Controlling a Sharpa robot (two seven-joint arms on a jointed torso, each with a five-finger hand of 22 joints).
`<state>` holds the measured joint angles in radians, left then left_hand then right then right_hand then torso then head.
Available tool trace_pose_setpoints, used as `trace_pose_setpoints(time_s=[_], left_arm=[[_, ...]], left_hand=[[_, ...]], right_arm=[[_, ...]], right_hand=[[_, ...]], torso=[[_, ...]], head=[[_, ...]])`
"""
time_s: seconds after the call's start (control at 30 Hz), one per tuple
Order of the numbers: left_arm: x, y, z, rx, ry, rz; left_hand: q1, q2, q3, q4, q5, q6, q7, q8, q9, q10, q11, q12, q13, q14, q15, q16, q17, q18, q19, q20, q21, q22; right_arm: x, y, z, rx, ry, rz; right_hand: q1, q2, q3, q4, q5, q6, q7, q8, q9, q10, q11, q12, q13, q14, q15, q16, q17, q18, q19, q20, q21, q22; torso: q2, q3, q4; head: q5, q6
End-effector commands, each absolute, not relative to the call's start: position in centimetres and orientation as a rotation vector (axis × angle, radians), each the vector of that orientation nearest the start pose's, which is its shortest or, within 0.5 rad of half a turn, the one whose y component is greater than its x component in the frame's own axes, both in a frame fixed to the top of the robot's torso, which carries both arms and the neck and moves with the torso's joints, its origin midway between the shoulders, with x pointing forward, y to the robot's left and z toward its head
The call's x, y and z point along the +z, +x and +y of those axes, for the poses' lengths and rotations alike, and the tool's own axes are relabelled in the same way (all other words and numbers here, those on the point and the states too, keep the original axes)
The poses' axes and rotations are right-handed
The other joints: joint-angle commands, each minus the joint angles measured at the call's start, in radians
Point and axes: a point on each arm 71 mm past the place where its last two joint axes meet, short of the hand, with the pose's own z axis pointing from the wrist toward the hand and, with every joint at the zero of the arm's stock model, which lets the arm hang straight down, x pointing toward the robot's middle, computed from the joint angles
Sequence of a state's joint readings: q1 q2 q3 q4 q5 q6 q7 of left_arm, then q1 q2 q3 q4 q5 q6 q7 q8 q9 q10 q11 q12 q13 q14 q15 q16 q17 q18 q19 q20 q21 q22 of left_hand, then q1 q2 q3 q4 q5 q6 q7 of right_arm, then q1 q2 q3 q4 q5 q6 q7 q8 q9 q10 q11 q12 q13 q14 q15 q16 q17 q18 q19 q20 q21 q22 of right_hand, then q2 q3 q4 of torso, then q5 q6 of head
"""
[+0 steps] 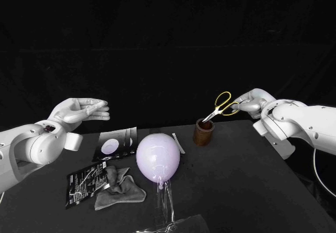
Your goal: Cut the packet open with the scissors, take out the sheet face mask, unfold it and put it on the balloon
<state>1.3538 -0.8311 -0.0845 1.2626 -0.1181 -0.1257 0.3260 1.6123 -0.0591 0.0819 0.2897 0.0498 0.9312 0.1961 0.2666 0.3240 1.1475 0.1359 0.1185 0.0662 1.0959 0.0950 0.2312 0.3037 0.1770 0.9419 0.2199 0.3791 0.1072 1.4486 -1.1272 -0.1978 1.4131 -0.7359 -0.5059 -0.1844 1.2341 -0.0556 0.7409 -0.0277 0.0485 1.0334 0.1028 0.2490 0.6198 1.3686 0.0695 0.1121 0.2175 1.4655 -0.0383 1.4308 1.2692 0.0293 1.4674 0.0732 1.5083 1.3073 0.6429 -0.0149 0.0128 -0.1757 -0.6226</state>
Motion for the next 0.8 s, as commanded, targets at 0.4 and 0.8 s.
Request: trace_pose_setpoints(time_s=[0.4, 0.8], left_arm=[[-12.8, 54.7, 27.5, -1.452, -0.921, 1.414], [-12.8, 54.6, 27.6, -1.449, -0.924, 1.416]], left_hand=[[0.008, -0.005, 0.005, 0.000, 0.000, 0.007, -0.001, -0.001, -0.002, 0.008, 0.000, -0.007, -0.001, 0.008, -0.002, 0.005, 0.002, 0.007, 0.009, 0.000, 0.005, 0.002], [0.009, -0.007, 0.007, 0.000, 0.000, 0.008, 0.001, -0.002, -0.003, 0.008, 0.000, -0.010, -0.002, 0.007, -0.001, 0.004, 0.003, 0.007, 0.009, 0.000, 0.005, 0.002]], right_arm=[[-13.2, 49.6, -40.6, 0.375, 0.691, 1.570], [-14.1, 49.9, -37.9, 0.455, 0.677, 1.557]], right_hand=[[-0.003, 0.011, 0.001, -0.005, 0.002, 0.007, -0.002, 0.007, 0.063, 0.052, -0.044, 0.007, 0.002, 0.056, -0.005, 0.005, -0.001, -0.009, 0.054, -0.006, 0.004, 0.207], [-0.037, -0.060, -0.055, -0.015, 0.006, -0.075, 0.039, -0.043, 0.062, -0.079, -0.003, -0.052, -0.031, 0.047, 0.028, -0.008, -0.038, 0.001, 0.026, 0.017, -0.029, 0.179]], torso=[[0.001, -0.0002, 0.0005], [0.000, -0.0017, 0.0005]], head=[[-0.009, -0.005], [-0.011, -0.012]])
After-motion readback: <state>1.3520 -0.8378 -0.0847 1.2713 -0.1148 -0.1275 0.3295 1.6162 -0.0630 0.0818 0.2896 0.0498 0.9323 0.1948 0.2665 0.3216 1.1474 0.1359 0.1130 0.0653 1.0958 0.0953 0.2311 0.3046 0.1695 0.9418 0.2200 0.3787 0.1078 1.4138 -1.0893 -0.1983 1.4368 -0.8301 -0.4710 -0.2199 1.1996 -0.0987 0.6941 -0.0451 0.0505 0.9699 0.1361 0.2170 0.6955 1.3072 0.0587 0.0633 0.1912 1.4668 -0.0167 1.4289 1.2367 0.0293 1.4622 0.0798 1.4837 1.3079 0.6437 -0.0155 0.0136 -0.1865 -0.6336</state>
